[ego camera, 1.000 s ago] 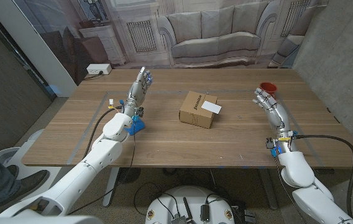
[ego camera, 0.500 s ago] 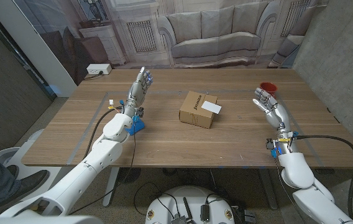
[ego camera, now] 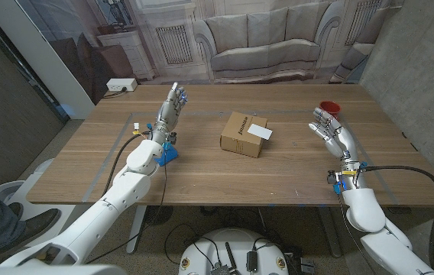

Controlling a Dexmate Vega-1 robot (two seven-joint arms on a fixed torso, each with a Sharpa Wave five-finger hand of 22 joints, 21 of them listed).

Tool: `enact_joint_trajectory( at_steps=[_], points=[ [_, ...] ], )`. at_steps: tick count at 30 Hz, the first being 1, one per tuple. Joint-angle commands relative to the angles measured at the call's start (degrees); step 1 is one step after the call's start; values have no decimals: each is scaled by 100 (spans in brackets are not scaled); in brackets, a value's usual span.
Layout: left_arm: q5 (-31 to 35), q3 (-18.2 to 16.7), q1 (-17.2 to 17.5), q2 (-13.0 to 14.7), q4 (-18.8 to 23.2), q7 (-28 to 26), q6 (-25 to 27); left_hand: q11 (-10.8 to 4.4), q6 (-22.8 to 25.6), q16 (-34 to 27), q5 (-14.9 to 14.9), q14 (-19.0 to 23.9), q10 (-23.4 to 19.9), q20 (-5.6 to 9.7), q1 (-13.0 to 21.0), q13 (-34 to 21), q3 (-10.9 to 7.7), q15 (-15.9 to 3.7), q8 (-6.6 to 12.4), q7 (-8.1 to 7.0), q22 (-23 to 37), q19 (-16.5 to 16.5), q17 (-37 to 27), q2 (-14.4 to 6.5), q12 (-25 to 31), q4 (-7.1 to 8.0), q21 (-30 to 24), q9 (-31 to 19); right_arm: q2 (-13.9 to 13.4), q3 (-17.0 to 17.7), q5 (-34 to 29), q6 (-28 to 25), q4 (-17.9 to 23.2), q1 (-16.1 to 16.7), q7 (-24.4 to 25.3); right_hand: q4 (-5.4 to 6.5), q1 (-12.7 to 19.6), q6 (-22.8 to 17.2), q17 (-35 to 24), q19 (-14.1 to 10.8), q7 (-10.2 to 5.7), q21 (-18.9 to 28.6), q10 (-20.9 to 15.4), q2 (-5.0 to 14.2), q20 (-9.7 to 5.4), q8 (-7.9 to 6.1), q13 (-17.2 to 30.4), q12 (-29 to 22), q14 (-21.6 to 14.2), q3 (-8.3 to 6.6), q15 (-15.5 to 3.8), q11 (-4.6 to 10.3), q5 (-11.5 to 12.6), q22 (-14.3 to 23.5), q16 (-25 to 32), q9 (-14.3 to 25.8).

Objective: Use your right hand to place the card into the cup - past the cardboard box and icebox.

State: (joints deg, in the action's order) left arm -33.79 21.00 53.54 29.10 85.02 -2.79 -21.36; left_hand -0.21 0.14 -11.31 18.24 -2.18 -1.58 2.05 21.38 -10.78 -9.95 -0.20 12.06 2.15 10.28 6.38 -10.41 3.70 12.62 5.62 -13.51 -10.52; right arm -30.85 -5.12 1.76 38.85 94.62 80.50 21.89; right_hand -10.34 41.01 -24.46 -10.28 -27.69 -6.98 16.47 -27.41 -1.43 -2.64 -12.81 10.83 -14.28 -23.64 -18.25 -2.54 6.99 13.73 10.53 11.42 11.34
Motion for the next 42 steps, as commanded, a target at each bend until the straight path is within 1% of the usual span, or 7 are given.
enact_joint_trajectory(
  at_steps=[1, 12, 24, 30, 34, 38, 42],
  points=[
    [16, -29, 54, 31, 60, -38, -12, -7, 25, 28, 11, -13, -28, -30, 15, -27, 36, -8, -15, 3, 6, 14, -17, -12, -18, 7, 34, -31, 49, 71, -640, -121, 121, 68, 367, 22, 65, -57, -19, -71, -37, 8, -48, -24, -400, -42, 4, -46, -59, -28, -378, 16, 7, 32, -11, 17],
    [16, -38, 71, 31, 66, -44, -27, 4, 26, 29, 12, -11, -30, -45, 18, -27, 44, -8, -19, -5, 7, 13, -17, -16, -21, 7, 43, -31, 46, 91, -1470, -272, 227, 90, 826, 62, 95, -117, -33, -87, -65, 2, -106, -23, -407, -55, 6, -61, -76, -27, -407, 39, 8, 36, -10, 21],
    [-10, -61, 100, 5, 44, -56, -75, 32, 31, 26, 14, 6, -31, -31, 40, -27, 51, 15, -23, 27, 7, 8, -15, -22, -27, -4, 57, -32, -89, 97, -1953, -521, 445, 204, 1132, 85, 147, -236, -40, -74, -149, -19, -187, -46, -386, -84, 7, -81, -116, -22, -419, 114, 12, 39, -7, 24],
    [-23, -42, 86, -14, 1, -20, -81, 33, 29, 29, 14, 3, -33, -37, 53, -26, 55, 18, -27, 34, 7, 10, -14, -23, -30, -11, 65, -31, -138, 101, -2232, -683, 557, 275, 1343, 108, 178, -315, -49, -77, -207, -30, -261, -39, -384, -101, 7, -102, -172, -24, -430, 171, 17, 42, 8, 26],
    [-26, -27, 78, -25, -22, 0, -85, 32, 32, 30, 15, 4, -35, -38, 61, -26, 58, 17, -27, 32, 7, 9, -14, -24, -31, -15, 69, -32, -185, 74, -2441, -794, 603, 287, 1481, 130, 198, -398, -60, -95, -307, -35, -310, -34, -377, -119, 7, -112, -221, -22, -432, 299, 20, 44, 19, 28],
    [-23, -26, 90, -16, -8, -3, -77, 16, 31, 32, 15, 0, -28, -42, 68, -26, 60, 14, -29, 31, 7, 11, -13, -24, -36, -19, 75, -32, -265, 38, -2636, -980, 692, 309, 1563, 135, 221, -431, -64, -113, -392, -35, -348, -36, -375, -121, 7, -121, -266, -22, -438, 357, 25, 45, 30, 30],
    [-12, -41, 123, 6, 37, -28, -81, 25, 32, 33, 15, 1, -32, -44, 75, -26, 63, 11, -30, 32, 7, 11, -13, -25, -35, -22, 78, -32, -343, -19, -2837, -1153, 748, 309, 1679, 130, 252, -449, -65, -122, -424, -37, -361, -34, -375, -122, 7, -122, -293, -29, -447, 388, 32, 45, 34, 31]
  ],
)
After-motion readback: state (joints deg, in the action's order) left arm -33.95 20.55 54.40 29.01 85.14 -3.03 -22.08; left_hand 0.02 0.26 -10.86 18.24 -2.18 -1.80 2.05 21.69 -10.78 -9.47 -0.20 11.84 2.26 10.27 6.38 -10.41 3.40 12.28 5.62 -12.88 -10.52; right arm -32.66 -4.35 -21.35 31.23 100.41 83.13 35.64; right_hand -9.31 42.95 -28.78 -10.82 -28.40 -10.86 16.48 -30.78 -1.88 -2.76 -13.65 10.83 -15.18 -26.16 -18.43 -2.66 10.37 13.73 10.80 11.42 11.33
